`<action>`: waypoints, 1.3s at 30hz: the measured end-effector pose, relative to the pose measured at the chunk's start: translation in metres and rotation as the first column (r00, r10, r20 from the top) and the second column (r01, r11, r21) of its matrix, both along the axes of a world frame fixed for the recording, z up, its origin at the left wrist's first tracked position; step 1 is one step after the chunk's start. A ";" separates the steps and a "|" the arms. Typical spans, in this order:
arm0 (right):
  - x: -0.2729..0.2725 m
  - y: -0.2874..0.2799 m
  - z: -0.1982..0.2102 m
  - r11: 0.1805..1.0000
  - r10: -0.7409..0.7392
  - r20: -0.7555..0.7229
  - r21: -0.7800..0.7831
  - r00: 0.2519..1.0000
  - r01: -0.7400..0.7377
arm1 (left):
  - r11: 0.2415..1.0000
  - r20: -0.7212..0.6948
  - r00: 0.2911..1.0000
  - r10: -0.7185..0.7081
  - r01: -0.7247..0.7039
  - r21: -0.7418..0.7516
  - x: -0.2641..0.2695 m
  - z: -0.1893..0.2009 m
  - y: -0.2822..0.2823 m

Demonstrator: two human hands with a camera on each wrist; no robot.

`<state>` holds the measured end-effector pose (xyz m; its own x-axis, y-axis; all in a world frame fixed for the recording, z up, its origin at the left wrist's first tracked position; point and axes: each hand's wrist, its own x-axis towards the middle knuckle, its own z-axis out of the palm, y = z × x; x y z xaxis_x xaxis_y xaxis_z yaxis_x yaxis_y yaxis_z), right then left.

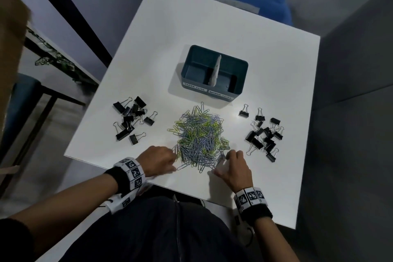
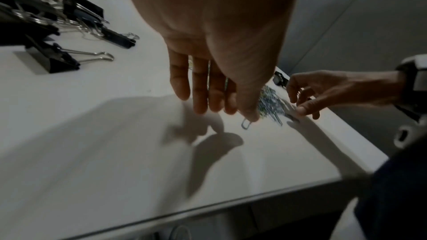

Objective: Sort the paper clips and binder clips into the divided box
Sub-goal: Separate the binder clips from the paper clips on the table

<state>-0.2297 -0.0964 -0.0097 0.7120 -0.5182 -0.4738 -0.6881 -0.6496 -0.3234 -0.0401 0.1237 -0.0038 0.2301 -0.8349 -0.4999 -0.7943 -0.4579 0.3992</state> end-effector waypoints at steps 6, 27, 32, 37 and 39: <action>0.014 0.016 -0.012 0.995 0.099 -0.058 -0.009 0.993 -0.100 | 0.994 -0.007 0.995 -0.104 0.103 -0.038 -0.024 -0.014 -0.027; 0.009 0.025 -0.017 0.998 0.037 0.126 0.051 0.991 -0.044 | 0.982 0.033 0.982 0.186 -0.187 0.015 0.047 -0.015 -0.140; 0.010 0.020 -0.013 0.984 0.087 0.229 0.131 0.969 -0.119 | 0.998 0.046 0.997 -0.058 0.058 0.000 0.029 -0.009 -0.123; 0.024 0.002 0.001 0.988 0.020 0.361 0.135 0.932 -0.073 | 0.976 0.075 0.985 0.156 -0.142 -0.165 0.030 0.004 -0.085; 0.037 -0.010 0.000 0.986 -0.019 0.367 0.160 0.930 -0.043 | 0.956 0.058 0.959 0.278 -0.270 -0.115 0.031 0.004 -0.062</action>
<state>-0.1925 -0.1065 -0.0095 0.8577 -0.4463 -0.2553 -0.4934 -0.5746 -0.6530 -0.0088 0.0613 0.0001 0.4898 -0.7813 -0.3867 -0.6725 -0.6209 0.4027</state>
